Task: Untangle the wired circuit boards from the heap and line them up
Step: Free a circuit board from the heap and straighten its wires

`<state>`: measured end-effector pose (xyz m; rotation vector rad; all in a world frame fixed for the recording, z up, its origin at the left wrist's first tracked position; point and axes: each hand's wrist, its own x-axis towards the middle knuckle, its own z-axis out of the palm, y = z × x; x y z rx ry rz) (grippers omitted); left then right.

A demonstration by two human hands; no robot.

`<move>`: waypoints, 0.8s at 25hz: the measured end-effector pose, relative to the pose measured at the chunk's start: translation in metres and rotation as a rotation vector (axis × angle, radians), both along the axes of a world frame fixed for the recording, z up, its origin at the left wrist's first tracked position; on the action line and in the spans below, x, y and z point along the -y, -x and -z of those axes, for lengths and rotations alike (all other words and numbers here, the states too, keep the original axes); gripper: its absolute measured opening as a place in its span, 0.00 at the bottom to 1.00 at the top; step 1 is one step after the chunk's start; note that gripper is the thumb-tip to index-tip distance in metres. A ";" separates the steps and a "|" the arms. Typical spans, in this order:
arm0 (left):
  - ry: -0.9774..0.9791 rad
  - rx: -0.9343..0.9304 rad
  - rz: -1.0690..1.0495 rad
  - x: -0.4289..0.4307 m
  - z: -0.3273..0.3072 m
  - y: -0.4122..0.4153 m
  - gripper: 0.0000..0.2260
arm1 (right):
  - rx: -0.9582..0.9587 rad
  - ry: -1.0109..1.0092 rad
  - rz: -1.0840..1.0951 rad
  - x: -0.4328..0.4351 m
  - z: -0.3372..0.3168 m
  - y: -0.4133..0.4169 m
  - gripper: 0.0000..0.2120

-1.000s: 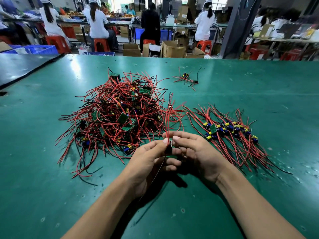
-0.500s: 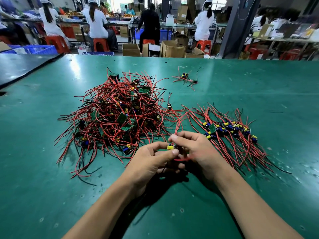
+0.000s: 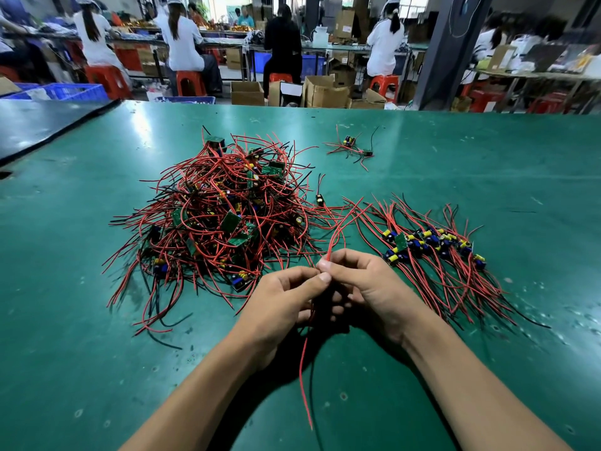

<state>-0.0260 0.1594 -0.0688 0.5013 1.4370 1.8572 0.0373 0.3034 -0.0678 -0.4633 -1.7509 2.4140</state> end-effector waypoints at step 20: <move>0.177 -0.282 0.025 0.003 -0.011 -0.005 0.10 | -0.038 0.618 0.345 -0.026 -0.014 0.005 0.11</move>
